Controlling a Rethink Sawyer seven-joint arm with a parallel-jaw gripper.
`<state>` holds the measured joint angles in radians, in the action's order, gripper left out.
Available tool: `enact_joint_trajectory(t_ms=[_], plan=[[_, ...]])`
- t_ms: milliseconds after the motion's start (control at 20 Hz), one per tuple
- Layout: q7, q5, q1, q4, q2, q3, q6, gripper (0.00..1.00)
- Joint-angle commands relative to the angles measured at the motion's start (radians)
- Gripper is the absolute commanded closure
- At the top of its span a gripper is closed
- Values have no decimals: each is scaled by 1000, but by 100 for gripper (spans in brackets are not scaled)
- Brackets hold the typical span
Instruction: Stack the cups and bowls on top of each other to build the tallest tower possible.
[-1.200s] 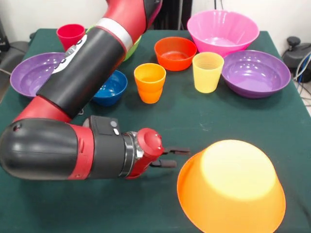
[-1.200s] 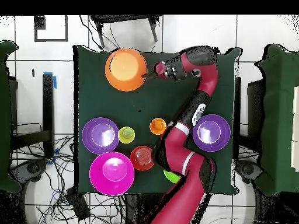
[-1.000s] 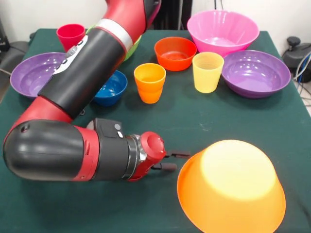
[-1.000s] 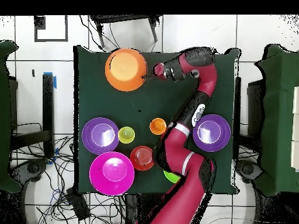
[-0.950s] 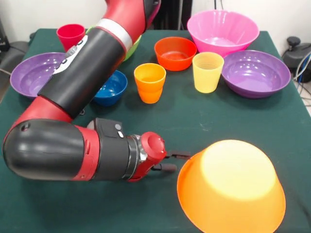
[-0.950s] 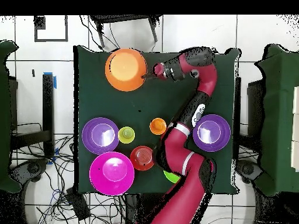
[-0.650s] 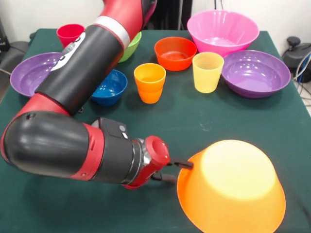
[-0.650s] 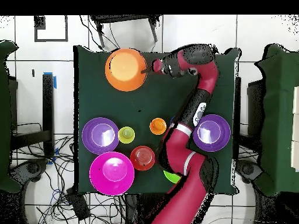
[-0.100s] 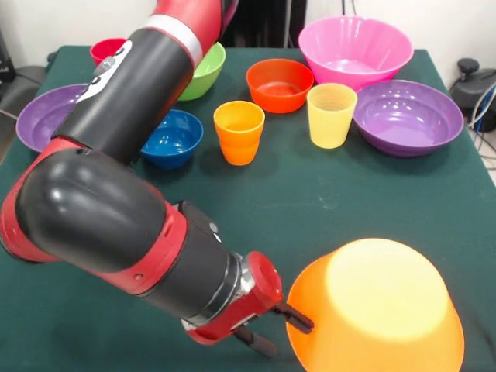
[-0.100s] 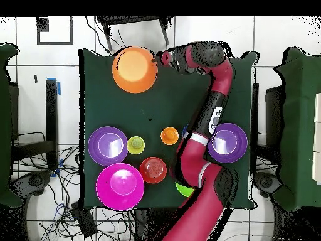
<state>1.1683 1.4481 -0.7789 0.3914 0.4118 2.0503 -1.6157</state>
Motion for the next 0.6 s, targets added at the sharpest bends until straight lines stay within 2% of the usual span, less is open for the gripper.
enact_joint_trajectory(t_ms=[50, 150, 350, 500, 600], plan=[[172, 99, 70, -11, -93, -356, 96, 0], [238, 117, 73, 34, -143, -425, 89, 0], [321, 80, 77, 90, -190, -500, 142, 0], [386, 67, 82, 141, -227, -563, 236, 0], [429, 60, 84, 178, -244, -602, 340, 0]])
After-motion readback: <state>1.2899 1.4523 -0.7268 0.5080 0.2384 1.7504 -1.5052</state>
